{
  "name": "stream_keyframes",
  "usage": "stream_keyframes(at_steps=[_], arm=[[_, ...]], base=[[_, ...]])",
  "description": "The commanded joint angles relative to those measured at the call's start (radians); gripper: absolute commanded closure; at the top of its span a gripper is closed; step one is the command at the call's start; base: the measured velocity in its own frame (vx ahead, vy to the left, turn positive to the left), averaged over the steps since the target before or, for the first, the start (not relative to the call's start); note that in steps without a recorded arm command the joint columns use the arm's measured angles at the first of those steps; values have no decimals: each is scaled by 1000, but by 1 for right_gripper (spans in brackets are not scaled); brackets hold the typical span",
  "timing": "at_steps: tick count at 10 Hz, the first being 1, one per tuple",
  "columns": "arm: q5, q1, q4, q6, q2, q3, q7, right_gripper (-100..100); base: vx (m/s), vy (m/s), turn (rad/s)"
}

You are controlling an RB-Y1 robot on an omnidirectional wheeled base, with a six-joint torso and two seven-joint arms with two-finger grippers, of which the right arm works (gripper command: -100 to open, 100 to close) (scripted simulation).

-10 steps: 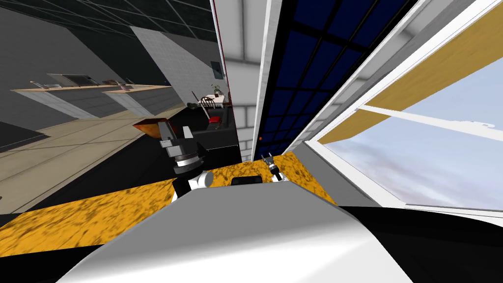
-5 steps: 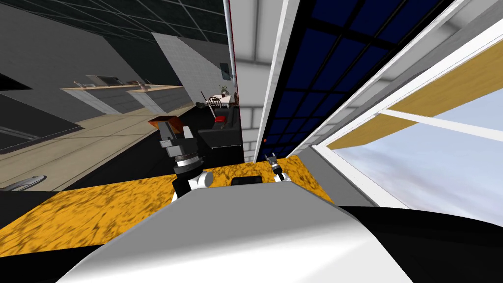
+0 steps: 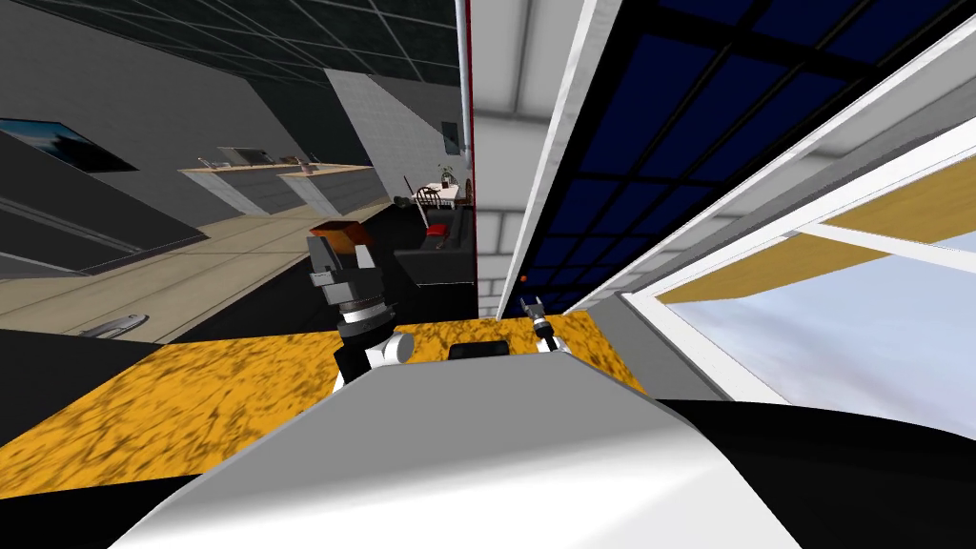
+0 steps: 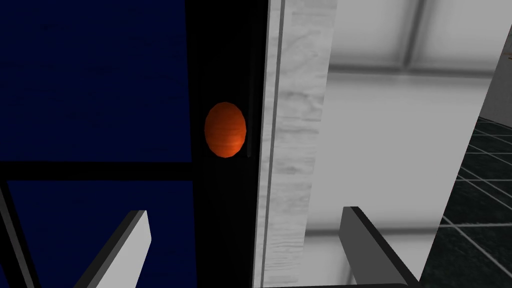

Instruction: Push the door open

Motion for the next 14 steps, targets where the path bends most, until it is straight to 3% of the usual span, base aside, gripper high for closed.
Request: stream_keyframes(at_steps=[1, 6, 9, 10, 11, 14], arm=[[-13, -12, 28, -12, -8, -17, 6, -100], [-70, -30, 81, -29, -36, -93, 10, -100], [-90, -36, 100, -36, -44, -119, 11, -100], [-85, -29, 102, -41, -42, -113, 10, -100], [-85, -29, 102, -41, -42, -113, 10, 100], [-85, -29, 102, -41, -42, -113, 10, 100]], base=[[55, 10, 88], [149, -10, 194], [146, 1, 109], [52, -1, -25], [-31, 12, 16], [-11, -5, -2]])
